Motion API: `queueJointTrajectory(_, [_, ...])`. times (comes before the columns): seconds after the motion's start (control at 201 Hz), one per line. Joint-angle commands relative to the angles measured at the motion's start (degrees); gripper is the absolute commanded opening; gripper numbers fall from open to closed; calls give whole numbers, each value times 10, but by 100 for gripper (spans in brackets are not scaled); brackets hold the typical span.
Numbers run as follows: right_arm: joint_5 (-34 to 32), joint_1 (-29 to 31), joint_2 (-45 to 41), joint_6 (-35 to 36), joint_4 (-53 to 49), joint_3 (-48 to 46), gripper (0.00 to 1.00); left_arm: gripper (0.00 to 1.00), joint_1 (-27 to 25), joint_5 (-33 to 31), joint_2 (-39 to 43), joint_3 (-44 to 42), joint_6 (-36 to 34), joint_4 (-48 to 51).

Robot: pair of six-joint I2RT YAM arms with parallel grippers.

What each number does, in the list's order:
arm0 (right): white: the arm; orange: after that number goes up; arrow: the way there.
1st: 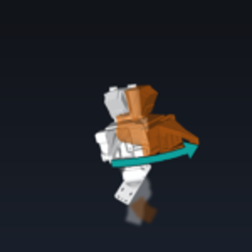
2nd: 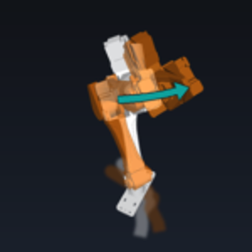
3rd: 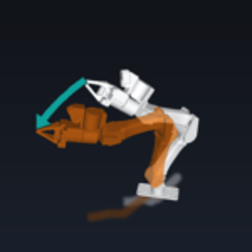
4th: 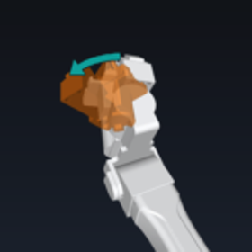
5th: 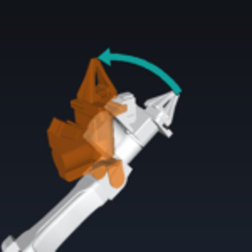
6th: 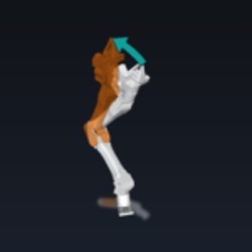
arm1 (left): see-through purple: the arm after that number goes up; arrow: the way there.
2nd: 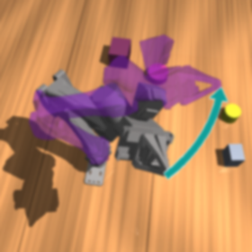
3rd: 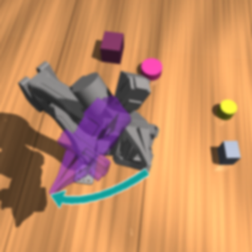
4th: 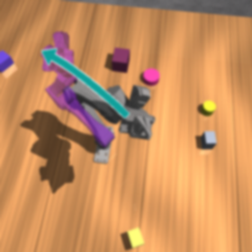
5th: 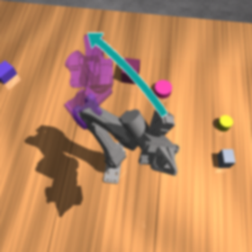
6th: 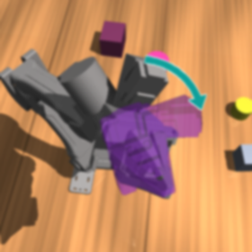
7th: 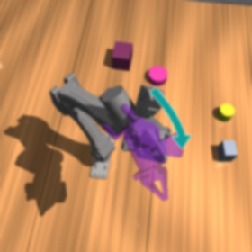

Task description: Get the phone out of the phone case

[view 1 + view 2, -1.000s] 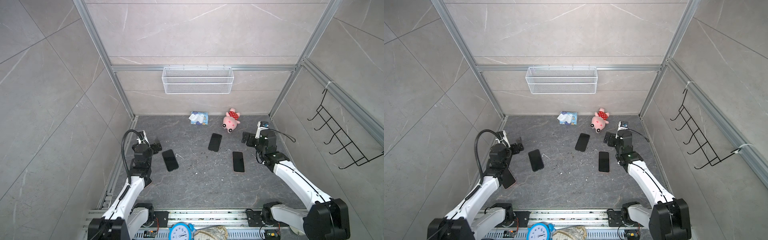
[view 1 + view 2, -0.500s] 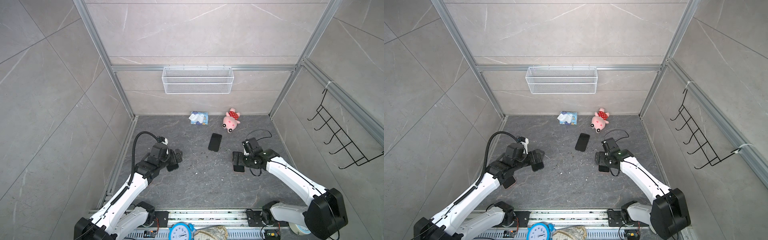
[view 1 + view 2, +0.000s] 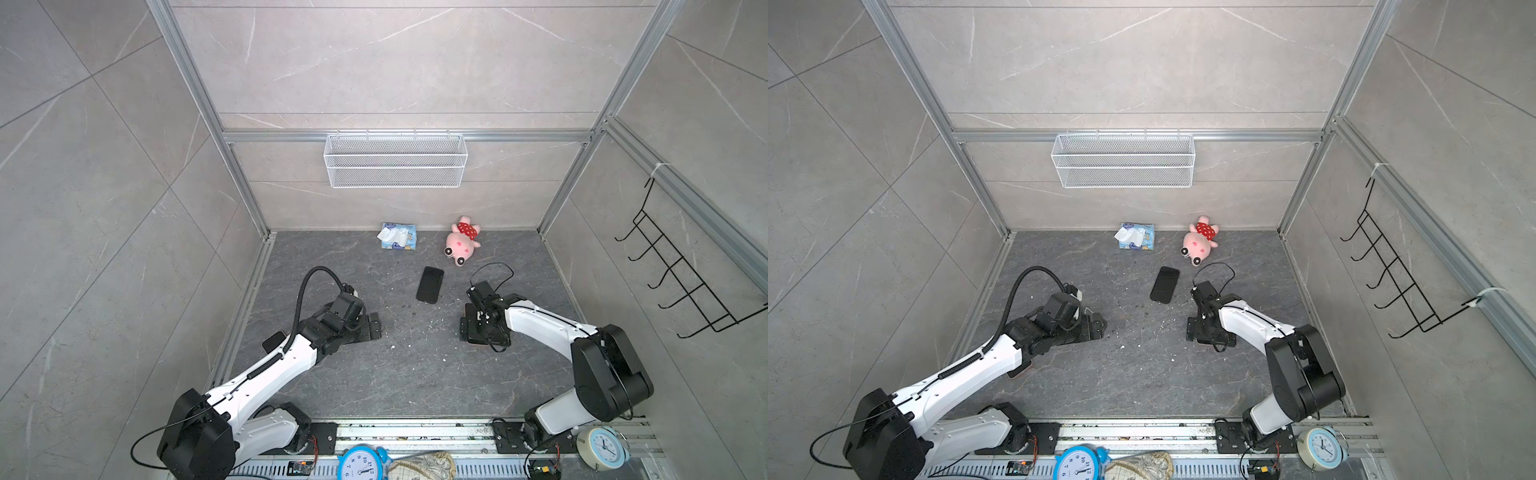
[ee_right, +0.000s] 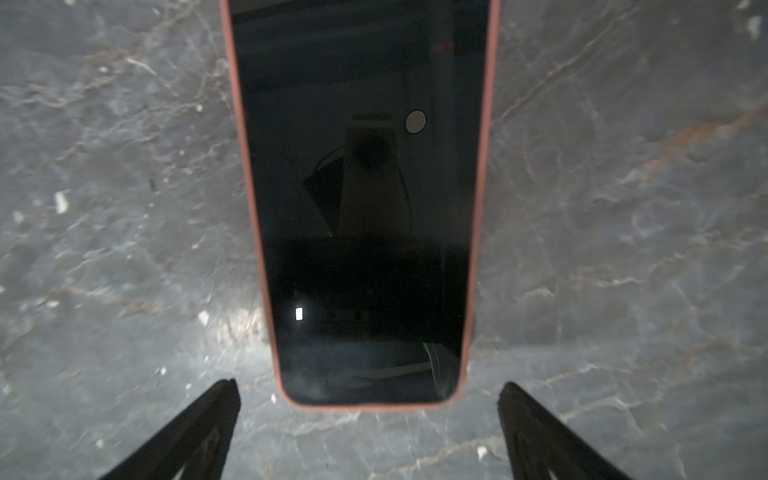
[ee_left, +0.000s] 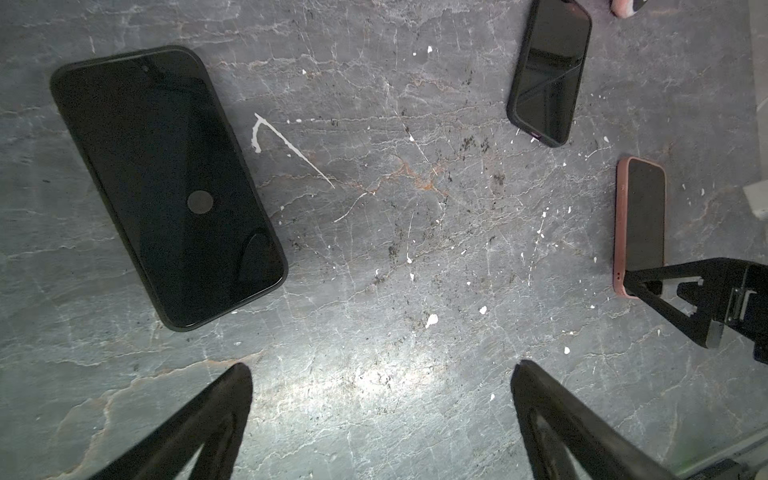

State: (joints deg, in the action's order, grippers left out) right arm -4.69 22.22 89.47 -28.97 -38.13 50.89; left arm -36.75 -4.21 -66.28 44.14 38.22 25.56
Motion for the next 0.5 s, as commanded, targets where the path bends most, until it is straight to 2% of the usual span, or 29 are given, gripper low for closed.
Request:
queueJointTrajectory(0.0, [-7,2,26,9,10,30,100,100,-8,-8,-9,25,9,-24])
queueJointTrajectory(0.264, [-14,-15,68,33,13,27,99,100,-15,0,-41,41,11,-47])
queueJointTrajectory(0.493, [7,-33,81,46,16,32,95,99,-38,4,-91,73,12,-68])
